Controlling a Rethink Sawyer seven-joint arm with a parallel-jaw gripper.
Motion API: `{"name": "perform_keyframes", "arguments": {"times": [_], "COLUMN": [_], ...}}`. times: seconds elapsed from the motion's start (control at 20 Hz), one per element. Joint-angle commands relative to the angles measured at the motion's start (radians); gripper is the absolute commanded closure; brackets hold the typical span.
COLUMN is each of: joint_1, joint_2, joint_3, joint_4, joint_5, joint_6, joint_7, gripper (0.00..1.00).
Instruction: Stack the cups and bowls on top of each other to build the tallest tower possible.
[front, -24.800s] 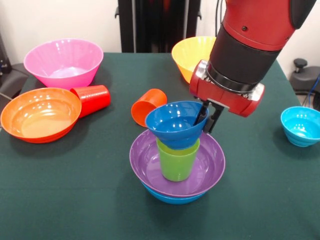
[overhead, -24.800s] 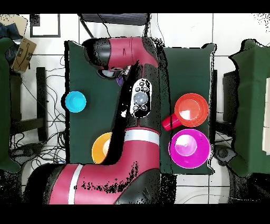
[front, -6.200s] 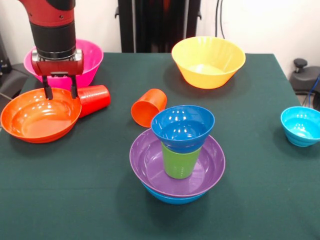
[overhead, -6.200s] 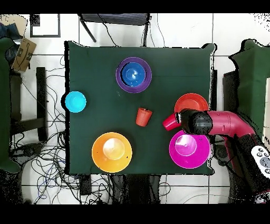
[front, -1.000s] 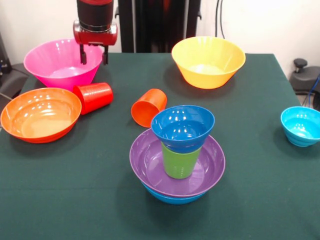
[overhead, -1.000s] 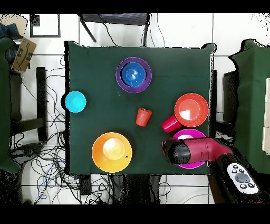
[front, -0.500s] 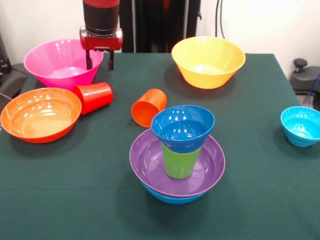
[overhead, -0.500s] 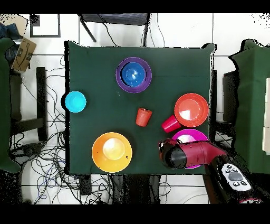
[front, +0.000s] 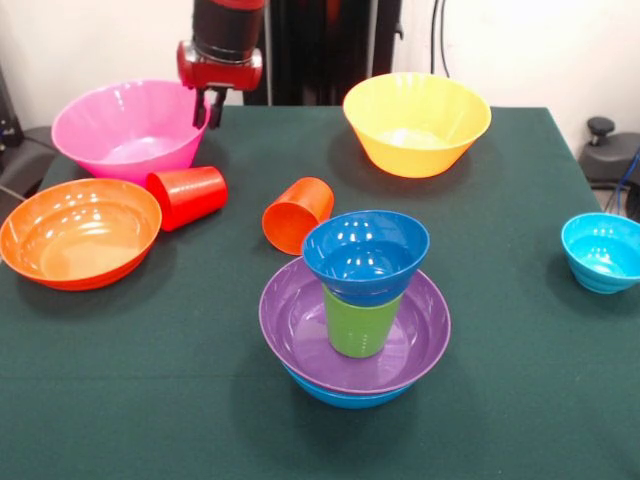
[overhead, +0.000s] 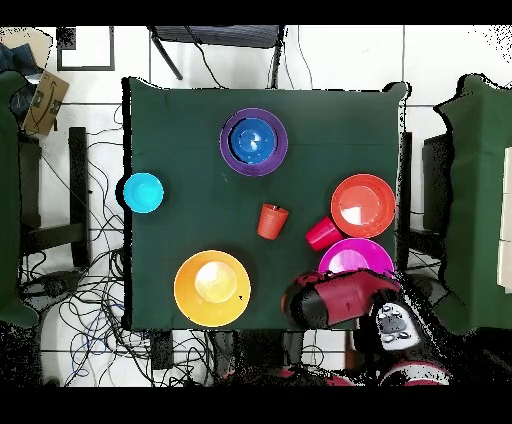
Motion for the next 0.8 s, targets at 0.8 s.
{"name": "perform_keyframes", "arguments": {"times": [0.8], "joint_1": [0.126], "joint_2": [-0.273], "joint_3": [0.119], "joint_4": [-0.170], "joint_5": [0.319], "joint_6": [0.506], "joint_7": [-0.050], "gripper": [1.00]}}
